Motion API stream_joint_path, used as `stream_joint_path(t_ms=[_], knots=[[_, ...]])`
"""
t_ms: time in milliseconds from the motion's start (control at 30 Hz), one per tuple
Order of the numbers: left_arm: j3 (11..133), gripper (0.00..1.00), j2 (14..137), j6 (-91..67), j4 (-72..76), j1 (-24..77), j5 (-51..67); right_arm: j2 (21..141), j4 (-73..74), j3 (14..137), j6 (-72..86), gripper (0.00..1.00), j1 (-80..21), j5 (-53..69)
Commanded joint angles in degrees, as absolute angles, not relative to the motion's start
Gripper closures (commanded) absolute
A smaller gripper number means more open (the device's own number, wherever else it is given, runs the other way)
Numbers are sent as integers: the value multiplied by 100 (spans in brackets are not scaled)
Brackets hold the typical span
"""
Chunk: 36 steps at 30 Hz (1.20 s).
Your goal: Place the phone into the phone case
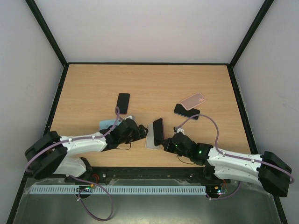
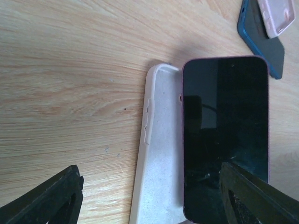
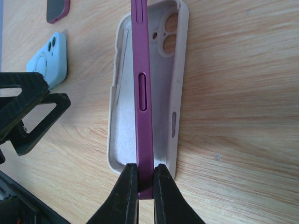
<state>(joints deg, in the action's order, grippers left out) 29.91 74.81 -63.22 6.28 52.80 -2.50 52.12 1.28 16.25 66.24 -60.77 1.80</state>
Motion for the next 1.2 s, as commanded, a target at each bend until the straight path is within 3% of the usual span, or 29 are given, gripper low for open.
stream_joint_path(t_ms=[0,667,1167], knots=[[2892,21,7838,-6441,1097,5398,-204,5461,-509,1485,6782,98,-6114,403],[2996,49,8878,-7042,1579,5772,-96,5406,-423,1377,6978,98,-6109,696],[2618,44,8944,-7699,2573,6006,321,6144,-1772,1217,6416,98,-6105,1327]])
